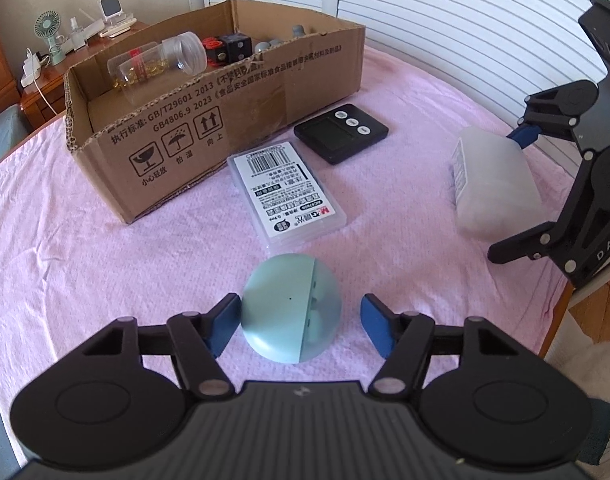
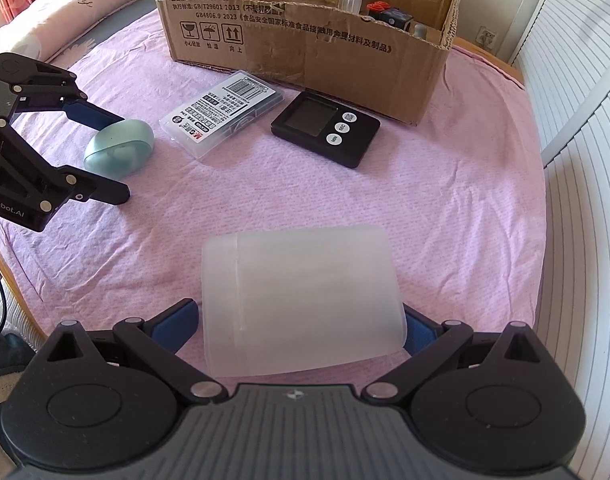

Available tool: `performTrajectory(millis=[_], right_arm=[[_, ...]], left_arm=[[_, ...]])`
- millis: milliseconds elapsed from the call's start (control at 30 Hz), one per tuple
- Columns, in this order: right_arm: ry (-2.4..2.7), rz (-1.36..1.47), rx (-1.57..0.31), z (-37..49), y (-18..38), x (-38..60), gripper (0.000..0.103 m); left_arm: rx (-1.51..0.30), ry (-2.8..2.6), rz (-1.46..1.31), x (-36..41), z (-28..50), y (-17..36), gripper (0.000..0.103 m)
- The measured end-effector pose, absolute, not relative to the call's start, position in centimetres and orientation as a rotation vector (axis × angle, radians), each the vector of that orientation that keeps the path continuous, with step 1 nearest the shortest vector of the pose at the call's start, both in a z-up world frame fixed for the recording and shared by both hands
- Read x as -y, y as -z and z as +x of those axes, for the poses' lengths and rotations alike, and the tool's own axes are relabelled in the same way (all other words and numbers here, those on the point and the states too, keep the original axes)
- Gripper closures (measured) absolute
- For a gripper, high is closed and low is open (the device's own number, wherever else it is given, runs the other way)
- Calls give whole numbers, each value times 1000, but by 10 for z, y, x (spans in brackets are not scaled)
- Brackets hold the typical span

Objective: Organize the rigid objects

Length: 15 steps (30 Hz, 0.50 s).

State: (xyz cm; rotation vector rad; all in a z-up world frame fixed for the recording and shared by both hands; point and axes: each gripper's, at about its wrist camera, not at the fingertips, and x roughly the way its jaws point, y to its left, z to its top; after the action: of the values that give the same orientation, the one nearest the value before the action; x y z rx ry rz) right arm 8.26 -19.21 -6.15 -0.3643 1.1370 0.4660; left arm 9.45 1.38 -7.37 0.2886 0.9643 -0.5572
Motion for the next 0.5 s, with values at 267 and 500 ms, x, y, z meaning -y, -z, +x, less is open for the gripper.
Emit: performTrajectory(millis=[267,500], right_arm=[[-455,-414,-1136,83,55,186,10],[-439,-434,-1144,85,55,184,14]], left_arm=[[-971,573,300,-14,98,73,37],[-989,568,296,-15,104,70,51]])
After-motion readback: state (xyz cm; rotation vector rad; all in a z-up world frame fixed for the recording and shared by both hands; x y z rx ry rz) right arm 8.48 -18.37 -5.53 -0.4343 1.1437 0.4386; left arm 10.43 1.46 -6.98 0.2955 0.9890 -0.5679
